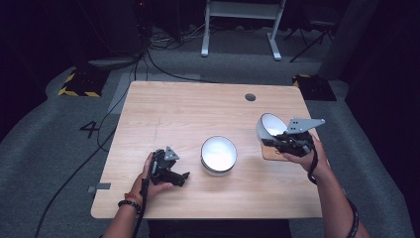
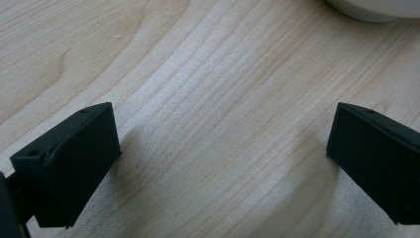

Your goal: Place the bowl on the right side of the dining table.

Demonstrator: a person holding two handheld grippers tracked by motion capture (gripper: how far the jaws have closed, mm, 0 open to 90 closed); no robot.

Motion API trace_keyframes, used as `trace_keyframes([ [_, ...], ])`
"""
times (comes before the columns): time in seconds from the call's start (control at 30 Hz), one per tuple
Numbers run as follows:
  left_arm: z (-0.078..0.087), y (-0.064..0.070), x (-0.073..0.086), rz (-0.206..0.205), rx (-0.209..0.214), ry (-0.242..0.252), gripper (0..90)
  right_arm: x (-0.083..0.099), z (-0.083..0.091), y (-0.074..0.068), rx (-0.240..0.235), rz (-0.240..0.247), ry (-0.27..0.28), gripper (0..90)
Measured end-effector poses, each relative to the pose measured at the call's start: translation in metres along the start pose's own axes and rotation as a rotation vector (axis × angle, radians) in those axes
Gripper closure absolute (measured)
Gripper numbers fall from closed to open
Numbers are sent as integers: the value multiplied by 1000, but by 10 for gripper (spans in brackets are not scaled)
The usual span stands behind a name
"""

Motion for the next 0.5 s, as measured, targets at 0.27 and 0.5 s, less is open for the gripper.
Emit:
trace_keyframes([
  [0.27,0,0,0,0,0,0,1,10,6,14,40,-38,-4,824],
  [0.5,0,0,0,0,0,0,1,16,10,22,74,-53,-21,824],
])
Point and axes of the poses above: each handheld gripper's, and its own axes: z roughly backward along the jaws, x roughly out of its underside, y roughly to its right, the point moved 1 cm from there along -z, roughly forward along the jaws, and after that the axes turned 9 degrees about -z, right-handed, at the moved point
